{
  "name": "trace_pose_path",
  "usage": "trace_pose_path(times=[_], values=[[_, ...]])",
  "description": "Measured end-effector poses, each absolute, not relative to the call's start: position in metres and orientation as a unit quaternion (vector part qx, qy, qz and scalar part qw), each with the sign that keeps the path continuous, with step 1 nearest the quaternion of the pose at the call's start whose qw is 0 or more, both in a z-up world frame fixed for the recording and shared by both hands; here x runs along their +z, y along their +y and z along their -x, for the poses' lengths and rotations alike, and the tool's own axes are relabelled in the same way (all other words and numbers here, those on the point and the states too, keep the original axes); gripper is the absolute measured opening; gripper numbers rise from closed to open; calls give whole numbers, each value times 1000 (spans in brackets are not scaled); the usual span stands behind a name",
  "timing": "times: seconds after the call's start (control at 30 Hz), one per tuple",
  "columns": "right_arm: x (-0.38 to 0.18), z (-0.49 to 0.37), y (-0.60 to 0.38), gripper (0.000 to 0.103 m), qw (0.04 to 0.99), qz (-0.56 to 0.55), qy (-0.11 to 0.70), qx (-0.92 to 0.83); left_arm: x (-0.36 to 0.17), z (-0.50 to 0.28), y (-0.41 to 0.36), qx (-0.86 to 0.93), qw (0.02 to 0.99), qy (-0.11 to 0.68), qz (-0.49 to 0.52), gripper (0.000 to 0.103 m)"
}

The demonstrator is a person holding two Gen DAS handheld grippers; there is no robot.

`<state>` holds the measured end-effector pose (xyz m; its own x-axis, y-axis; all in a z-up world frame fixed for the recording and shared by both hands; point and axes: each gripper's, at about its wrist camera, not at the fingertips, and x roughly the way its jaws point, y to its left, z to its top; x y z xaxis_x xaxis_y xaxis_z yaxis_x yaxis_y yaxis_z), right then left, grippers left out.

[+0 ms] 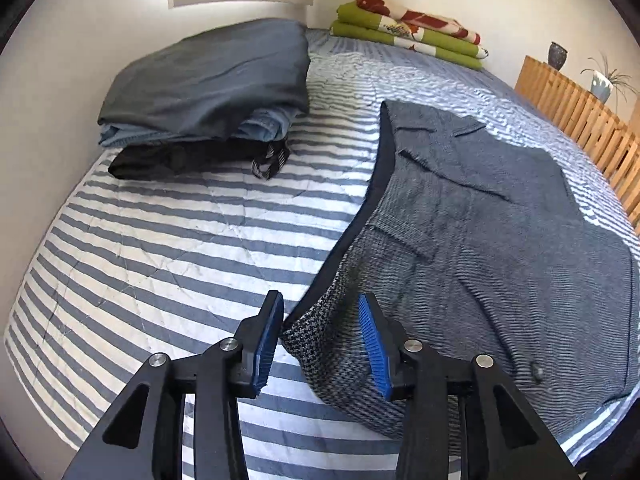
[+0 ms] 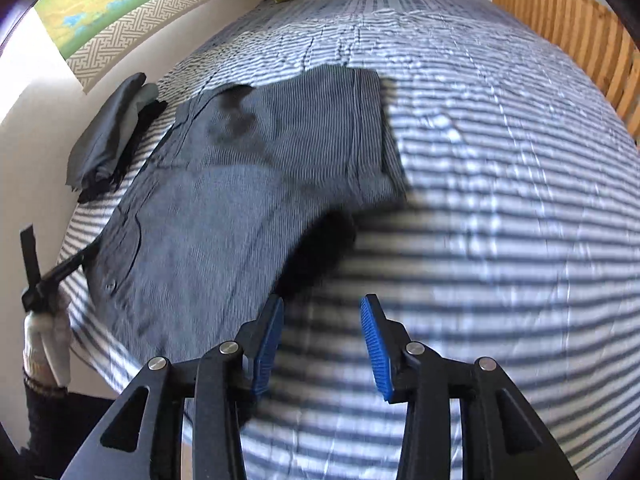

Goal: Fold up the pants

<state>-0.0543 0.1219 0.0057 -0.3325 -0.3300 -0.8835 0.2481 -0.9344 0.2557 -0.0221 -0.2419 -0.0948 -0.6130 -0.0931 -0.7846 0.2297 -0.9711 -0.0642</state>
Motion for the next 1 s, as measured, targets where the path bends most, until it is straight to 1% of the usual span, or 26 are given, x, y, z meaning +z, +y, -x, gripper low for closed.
trace_pose_path(times=[0.1,0.17,0.23,0.33,0.37,0.43,0.47,0.53,0.6,0.63,0.7,0.77,0.8,0.87,0.9,0.93,1.0], values=[[0,22,117,37,196,-539,-36,-818,-74,-3,-216,-908,61,106,-401,42],[-1,14,112,37,211,-534,-34,-818,-66,-21,-187,-909,15,122,-398,43],[-4,16,102,36,236,-531,-40,-813,-59,-39,-151,-908,-33,119,-400,44],[-13,18,86,36,274,-536,-55,-797,-61,-55,-91,-899,-100,93,-416,54],[-15,19,83,36,292,-540,-72,-786,-63,-59,-70,-901,-57,104,-418,57],[-11,25,85,36,318,-532,-118,-776,-68,-53,-33,-894,-76,73,-436,63],[-6,28,90,36,321,-519,-139,-780,-70,-51,-15,-890,-83,66,-443,67],[5,35,104,36,315,-490,-168,-796,-74,-43,13,-883,-98,63,-455,70],[10,43,117,36,291,-473,-173,-813,-76,-37,39,-880,-111,50,-458,73],[9,48,122,37,277,-470,-170,-821,-77,-33,53,-880,-112,34,-460,76],[2,60,130,36,249,-474,-159,-829,-84,-26,77,-879,-109,-1,-464,77],[-9,71,139,36,226,-478,-158,-834,-95,-20,94,-872,-96,-33,-478,77],[-16,78,145,36,221,-483,-167,-830,-102,-16,99,-868,-90,-46,-486,74],[-33,93,155,36,216,-500,-193,-816,-112,-11,106,-863,-80,-71,-495,60],[-40,102,159,36,216,-508,-204,-808,-113,-12,108,-861,-83,-79,-496,60],[-47,111,165,36,218,-515,-216,-800,-114,-13,109,-860,-89,-85,-496,56],[-59,128,167,36,230,-525,-243,-783,-109,-14,110,-853,-93,-96,-504,43]])
